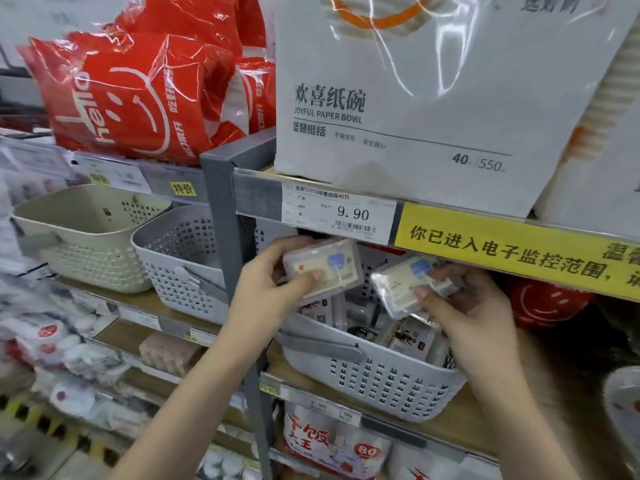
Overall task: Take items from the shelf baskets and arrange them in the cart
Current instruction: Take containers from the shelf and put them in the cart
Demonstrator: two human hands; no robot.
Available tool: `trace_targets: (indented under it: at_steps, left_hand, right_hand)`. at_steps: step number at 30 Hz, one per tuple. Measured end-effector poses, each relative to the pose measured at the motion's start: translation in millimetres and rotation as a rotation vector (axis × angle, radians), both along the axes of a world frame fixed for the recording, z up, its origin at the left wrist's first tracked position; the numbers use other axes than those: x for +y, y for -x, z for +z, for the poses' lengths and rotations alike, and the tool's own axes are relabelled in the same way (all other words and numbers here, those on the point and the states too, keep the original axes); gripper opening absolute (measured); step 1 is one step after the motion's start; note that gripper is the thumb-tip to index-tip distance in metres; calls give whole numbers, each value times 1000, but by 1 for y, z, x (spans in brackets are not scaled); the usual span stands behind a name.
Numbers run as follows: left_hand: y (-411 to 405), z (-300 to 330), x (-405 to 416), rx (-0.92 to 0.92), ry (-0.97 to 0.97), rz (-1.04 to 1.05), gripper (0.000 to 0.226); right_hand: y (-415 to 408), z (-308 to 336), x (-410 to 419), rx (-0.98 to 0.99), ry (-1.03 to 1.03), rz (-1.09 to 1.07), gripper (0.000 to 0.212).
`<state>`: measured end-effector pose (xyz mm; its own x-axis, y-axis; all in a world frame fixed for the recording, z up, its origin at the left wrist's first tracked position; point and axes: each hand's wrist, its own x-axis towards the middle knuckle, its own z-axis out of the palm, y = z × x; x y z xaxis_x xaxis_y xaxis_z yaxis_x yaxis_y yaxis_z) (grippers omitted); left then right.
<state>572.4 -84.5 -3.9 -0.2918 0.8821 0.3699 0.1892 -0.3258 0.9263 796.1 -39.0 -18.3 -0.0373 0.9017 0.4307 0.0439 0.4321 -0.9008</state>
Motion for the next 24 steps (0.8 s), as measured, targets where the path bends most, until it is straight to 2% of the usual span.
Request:
trace_targets:
  at_steps: [2,5,7,11,14,17,21,24]
  left_hand:
    - [8,-4,-25,-78,22,6,35]
    - [27,-12,-59,-239,75,36,39]
    - [45,-19,-81,-318,107,85,44]
    - [96,-39,-129,-381,162,221,51]
    - [143,-57,-174,-459,201,355,41]
    - [186,-72,-225,-538,211,535,52]
    - [235,-85,-304,-631,188,738,55]
    - [266,-94,-368,-652,152,893,48]
  right_hand:
    - [6,3,-12,23,-27,-9,38]
    - [29,0,-34,135,24,109,43]
    - [51,-7,-49,208,108,184,41]
    - [105,-23,-75,258,331,332,62]
    - [158,-31,-94,193,455,465,56]
    - [219,-41,-115,159,554,545,46]
    - [308,-57,-155,144,651,675,44]
    - [374,-68,-191,91,707,795,40]
